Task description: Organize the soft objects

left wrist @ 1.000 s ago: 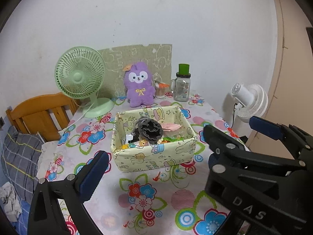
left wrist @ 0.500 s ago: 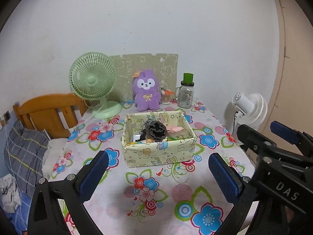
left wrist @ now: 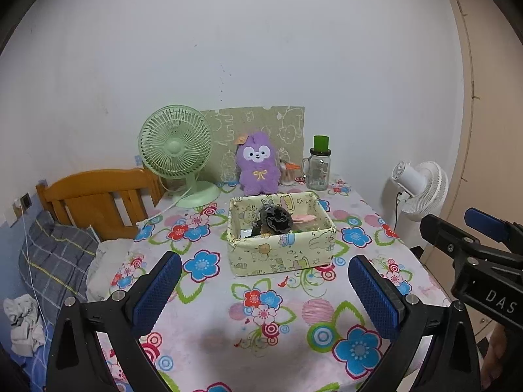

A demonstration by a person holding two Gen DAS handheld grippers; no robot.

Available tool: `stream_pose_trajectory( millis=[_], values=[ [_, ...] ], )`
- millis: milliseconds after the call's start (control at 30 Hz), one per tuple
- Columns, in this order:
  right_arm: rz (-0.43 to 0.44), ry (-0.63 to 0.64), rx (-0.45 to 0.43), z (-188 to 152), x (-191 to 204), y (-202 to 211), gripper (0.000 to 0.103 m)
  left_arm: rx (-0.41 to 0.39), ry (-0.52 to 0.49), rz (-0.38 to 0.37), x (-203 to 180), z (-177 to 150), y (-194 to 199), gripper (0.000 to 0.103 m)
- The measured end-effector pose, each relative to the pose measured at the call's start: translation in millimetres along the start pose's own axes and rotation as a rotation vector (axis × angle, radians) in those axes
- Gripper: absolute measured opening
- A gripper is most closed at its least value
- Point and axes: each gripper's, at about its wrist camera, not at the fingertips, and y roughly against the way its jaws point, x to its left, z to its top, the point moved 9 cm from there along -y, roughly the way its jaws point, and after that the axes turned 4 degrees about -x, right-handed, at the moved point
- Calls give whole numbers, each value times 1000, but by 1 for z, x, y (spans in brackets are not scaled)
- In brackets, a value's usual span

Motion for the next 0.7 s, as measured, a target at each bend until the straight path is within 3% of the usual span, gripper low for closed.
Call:
stream_pose_trajectory(
  millis=[700],
  values=[
    [10, 30, -42, -3, 12, 15, 83, -27, 22, -6, 8, 2, 18, 103]
  ],
)
